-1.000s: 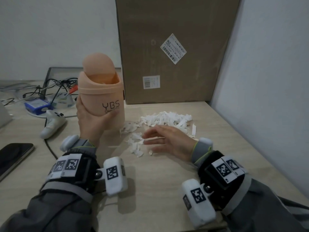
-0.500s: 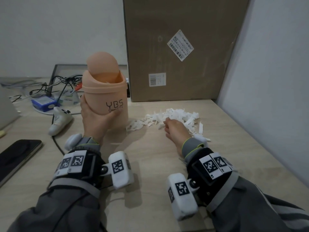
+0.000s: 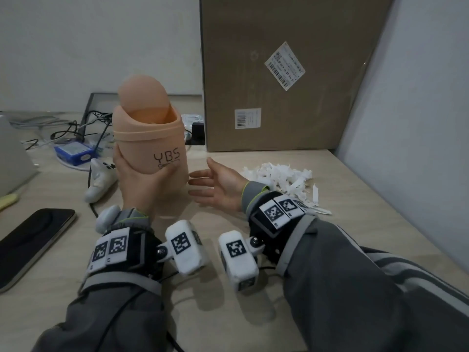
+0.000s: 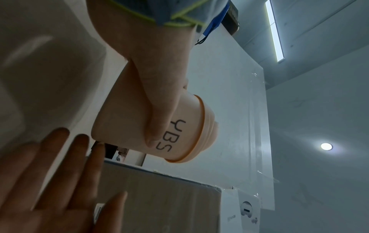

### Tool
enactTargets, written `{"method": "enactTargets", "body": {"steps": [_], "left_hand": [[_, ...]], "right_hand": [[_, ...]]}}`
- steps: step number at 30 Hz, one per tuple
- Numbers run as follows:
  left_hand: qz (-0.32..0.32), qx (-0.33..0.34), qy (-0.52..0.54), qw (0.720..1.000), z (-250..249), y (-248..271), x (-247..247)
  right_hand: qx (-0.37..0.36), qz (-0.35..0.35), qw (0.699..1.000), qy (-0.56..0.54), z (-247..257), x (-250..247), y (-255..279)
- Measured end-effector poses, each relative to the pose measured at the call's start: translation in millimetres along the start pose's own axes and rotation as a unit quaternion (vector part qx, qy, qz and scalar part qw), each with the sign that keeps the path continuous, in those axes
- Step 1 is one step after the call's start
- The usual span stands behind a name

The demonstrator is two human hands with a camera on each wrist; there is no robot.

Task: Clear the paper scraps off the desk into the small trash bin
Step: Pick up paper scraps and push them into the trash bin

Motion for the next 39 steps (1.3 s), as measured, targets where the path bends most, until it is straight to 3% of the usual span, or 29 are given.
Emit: {"method": "enactTargets", "body": {"steps": [3, 9, 12, 16, 19, 23, 27, 29, 31, 36, 39], "left_hand": [[0.008, 0.001, 0.003, 1.0, -1, 2, 5], [0.034, -0.02, 0.005, 0.999, 4, 1, 18], [0.047, -0.028, 0.03, 0.998, 3, 1, 20], [0.064, -0.027, 0.035, 0.997, -1, 4, 23], [0.075, -0.019, 0.032, 0.997, -9, 10, 32], [0.112, -0.007, 0.024, 0.993, -19, 17, 53], [0.146, 0.004, 0.005, 0.989, -29, 25, 68], [0.155, 0.006, 0.005, 0.988, -31, 27, 72], [0.16, 0.012, 0.003, 0.987, -34, 27, 76], [0.179, 0.024, -0.002, 0.984, -38, 32, 86], [0.194, 0.018, -0.006, 0.981, -37, 36, 95]], "right_hand": [[0.022, -0.02, 0.999, -0.017, -11, -14, -4], [-0.02, -0.148, 0.987, -0.066, 5, -91, 33], [-0.031, -0.157, 0.984, -0.076, 8, -113, 52], [-0.096, -0.141, 0.982, -0.075, 20, -121, 78], [-0.146, -0.193, 0.97, -0.022, 37, -137, 111], [-0.182, -0.297, 0.933, 0.088, 49, -166, 144], [-0.177, -0.34, 0.911, 0.154, 47, -177, 150], [-0.175, -0.353, 0.888, 0.238, 52, -173, 149], [-0.156, -0.35, 0.852, 0.357, 58, -166, 144], [0.014, -0.288, 0.729, 0.621, 43, -155, 117], [0.065, -0.235, 0.721, 0.649, 27, -152, 106]]}}
Point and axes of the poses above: each hand's wrist, its own y-axis away from the middle knuckle, its own x-axis out of the palm, z = x × y, the point moved 10 cm from there along -y, towards the middle knuckle, and after that the axes turned 10 degrees about z, right-handed, at the moved point
